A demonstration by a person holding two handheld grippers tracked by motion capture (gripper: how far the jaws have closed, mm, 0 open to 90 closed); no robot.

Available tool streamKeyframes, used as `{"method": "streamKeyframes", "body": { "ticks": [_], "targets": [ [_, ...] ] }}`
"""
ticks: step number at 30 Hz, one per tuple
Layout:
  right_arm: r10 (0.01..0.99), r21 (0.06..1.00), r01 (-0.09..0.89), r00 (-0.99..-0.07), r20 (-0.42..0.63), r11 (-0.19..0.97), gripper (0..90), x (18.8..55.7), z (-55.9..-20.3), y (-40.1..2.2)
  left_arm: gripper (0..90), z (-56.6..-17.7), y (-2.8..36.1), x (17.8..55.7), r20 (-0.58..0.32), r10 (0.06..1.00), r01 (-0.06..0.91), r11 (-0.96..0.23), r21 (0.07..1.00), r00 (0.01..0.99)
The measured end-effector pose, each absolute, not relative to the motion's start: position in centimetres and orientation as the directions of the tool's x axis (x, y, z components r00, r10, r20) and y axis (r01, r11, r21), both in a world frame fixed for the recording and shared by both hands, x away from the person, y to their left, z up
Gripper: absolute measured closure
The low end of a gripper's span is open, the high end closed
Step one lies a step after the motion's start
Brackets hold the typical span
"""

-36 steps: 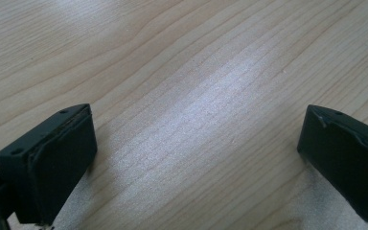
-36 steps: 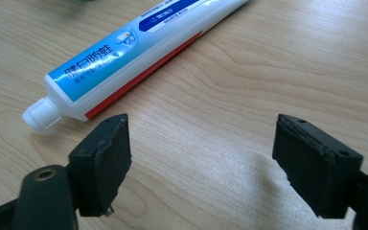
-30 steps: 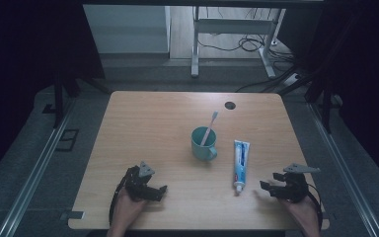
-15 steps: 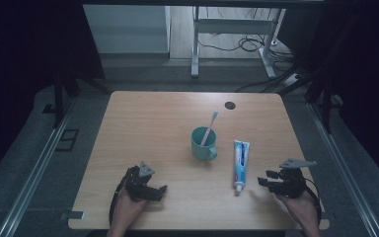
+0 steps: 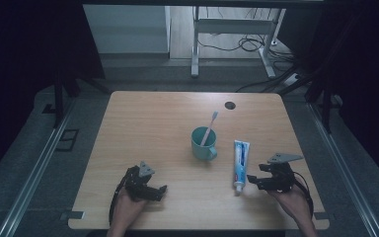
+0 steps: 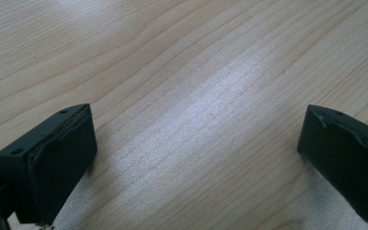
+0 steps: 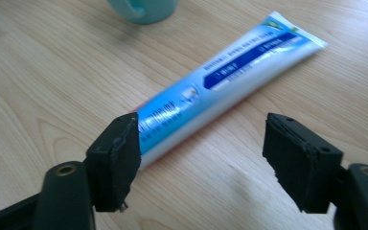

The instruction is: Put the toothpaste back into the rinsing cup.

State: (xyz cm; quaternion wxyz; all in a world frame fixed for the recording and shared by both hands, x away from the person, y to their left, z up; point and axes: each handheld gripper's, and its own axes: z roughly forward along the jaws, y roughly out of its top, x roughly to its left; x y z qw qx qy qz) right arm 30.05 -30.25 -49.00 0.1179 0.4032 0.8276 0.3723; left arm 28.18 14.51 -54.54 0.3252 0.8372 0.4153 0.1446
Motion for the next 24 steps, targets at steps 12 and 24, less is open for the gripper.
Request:
{"method": "streamKeyframes", "body": {
  "ticks": [12, 24],
  "targets": [
    [0.709, 0.700, 0.560, -0.697, 0.108, 0.443, 50.3, 31.2, -48.8, -27.8, 0.0, -54.5, 14.5, 28.2, -0.029, 0.791, 0.603, -0.442, 0.664, 0.611],
    [0.671, 0.676, 0.559, -0.730, 0.127, 0.480, 81.5, 32.1, -49.2, -25.9, 0.0, -54.5, 14.5, 28.2, -0.030, 0.791, 0.603, -0.441, 0.665, 0.612]
  ]
}}
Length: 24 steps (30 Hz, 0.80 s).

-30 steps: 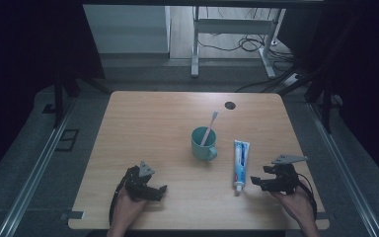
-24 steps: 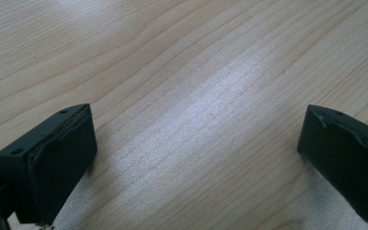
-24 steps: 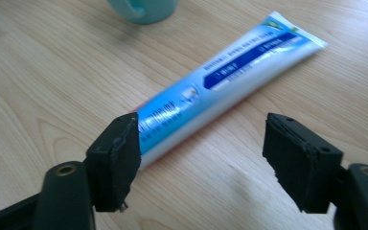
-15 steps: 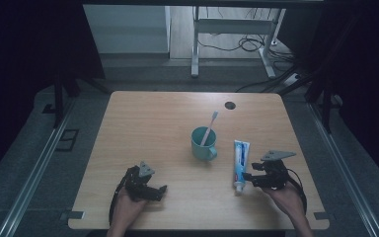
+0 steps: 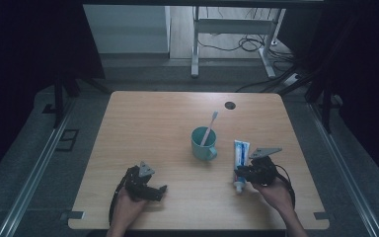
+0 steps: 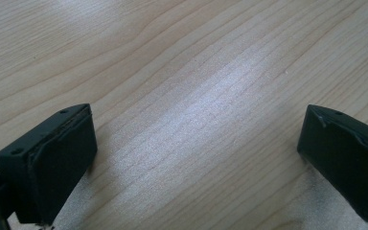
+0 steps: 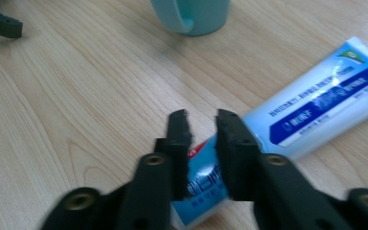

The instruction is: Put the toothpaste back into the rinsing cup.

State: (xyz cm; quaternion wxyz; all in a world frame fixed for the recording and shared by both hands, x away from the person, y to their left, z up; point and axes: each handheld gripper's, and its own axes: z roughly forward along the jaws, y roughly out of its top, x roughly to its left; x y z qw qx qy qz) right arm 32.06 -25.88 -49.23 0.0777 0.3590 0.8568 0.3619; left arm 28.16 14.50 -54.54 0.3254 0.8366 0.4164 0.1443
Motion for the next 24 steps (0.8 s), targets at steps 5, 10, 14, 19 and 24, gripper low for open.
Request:
{"method": "streamKeyframes", "body": {
  "ticks": [5, 10, 14, 19, 24],
  "targets": [
    [0.668, 0.661, 0.560, -0.735, 0.118, 0.500, 89.8, 32.3, -49.7, -25.1, 0.0, -54.5, 14.5, 28.2, -0.030, 0.791, 0.603, -0.441, 0.665, 0.612],
    [0.675, 0.643, 0.573, -0.729, 0.115, 0.509, 90.0, 32.1, -50.3, -24.2, 0.0, -54.5, 14.5, 28.2, -0.030, 0.791, 0.603, -0.441, 0.665, 0.611],
    [0.678, 0.641, 0.579, -0.725, 0.122, 0.504, 90.0, 32.1, -50.4, -24.2, 0.0, -54.5, 14.5, 28.2, -0.030, 0.791, 0.603, -0.441, 0.665, 0.612],
    [0.678, 0.637, 0.581, -0.725, 0.121, 0.507, 90.0, 32.1, -50.4, -24.3, 0.0, -54.5, 14.5, 28.2, -0.029, 0.791, 0.603, -0.441, 0.665, 0.612],
    [0.680, 0.633, 0.574, -0.726, 0.102, 0.519, 90.0, 31.8, -50.3, -24.8, 0.0, -54.5, 14.5, 28.2, -0.030, 0.791, 0.603, -0.441, 0.665, 0.611]
  ]
}}
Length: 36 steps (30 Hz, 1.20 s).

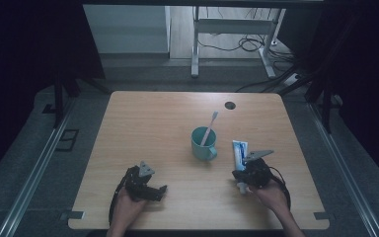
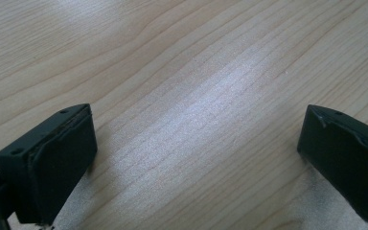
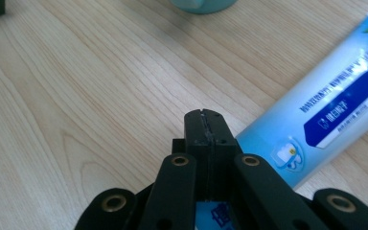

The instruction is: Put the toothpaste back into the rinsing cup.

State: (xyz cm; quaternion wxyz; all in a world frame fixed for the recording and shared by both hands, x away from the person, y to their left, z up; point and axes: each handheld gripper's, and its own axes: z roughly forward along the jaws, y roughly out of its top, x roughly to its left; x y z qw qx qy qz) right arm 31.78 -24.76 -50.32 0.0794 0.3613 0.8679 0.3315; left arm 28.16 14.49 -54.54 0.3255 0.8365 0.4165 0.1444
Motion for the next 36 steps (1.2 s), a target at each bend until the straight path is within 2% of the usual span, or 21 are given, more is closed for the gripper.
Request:
{"method": "streamKeyframes", "body": {
  "ticks": [25, 36],
  "targets": [
    [0.746, 0.613, 0.633, -0.658, 0.103, 0.474, 89.9, 31.6, -50.8, -28.0, 0.0, -54.5, 14.5, 28.2, -0.027, 0.789, 0.600, -0.444, 0.665, 0.614],
    [0.743, 0.612, 0.630, -0.662, 0.100, 0.479, 87.2, 31.5, -50.6, -28.6, 0.0, -54.5, 14.5, 28.2, -0.027, 0.789, 0.600, -0.445, 0.665, 0.614]
  ]
}}
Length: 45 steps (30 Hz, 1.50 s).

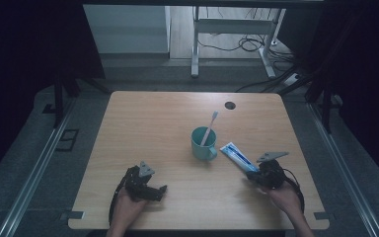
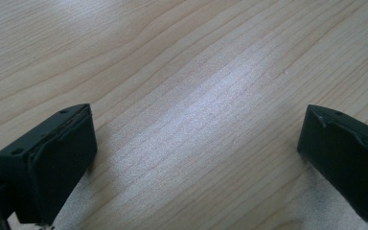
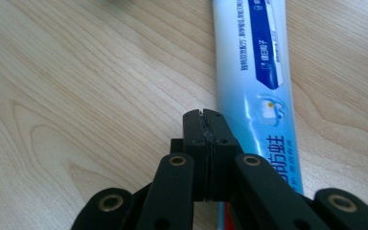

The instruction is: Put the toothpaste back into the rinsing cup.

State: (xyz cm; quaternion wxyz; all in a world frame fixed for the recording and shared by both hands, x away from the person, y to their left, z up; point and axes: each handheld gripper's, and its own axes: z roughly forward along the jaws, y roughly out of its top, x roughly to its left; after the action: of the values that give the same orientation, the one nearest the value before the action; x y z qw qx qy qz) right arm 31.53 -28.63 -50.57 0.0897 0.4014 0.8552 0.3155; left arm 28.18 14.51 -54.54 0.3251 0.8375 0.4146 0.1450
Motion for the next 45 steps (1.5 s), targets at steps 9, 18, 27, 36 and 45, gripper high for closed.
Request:
{"method": "streamKeyframes", "body": {
  "ticks": [9, 18, 27, 36, 45],
  "targets": [
    [0.739, 0.623, 0.609, -0.670, 0.072, 0.491, 75.3, 31.7, -48.9, -28.7, 0.0, -54.5, 14.5, 28.2, -0.030, 0.791, 0.603, -0.441, 0.665, 0.612],
    [0.759, 0.601, 0.627, -0.649, 0.051, 0.496, 62.6, 32.6, -48.2, -29.1, 0.0, -54.5, 14.5, 28.2, -0.029, 0.791, 0.603, -0.442, 0.664, 0.612],
    [0.771, 0.528, 0.669, -0.636, 0.043, 0.522, 51.7, 34.1, -48.1, -28.9, 0.0, -54.5, 14.5, 28.2, -0.029, 0.790, 0.603, -0.442, 0.663, 0.612],
    [0.763, 0.427, 0.702, -0.645, 0.042, 0.570, 47.2, 35.6, -48.4, -28.2, 0.0, -54.5, 14.5, 28.2, -0.029, 0.790, 0.603, -0.442, 0.663, 0.612],
    [0.759, 0.342, 0.721, -0.650, 0.031, 0.603, 45.7, 37.0, -48.7, -27.0, 0.0, -54.5, 14.5, 28.2, -0.030, 0.790, 0.603, -0.442, 0.664, 0.612]
  ]
}}
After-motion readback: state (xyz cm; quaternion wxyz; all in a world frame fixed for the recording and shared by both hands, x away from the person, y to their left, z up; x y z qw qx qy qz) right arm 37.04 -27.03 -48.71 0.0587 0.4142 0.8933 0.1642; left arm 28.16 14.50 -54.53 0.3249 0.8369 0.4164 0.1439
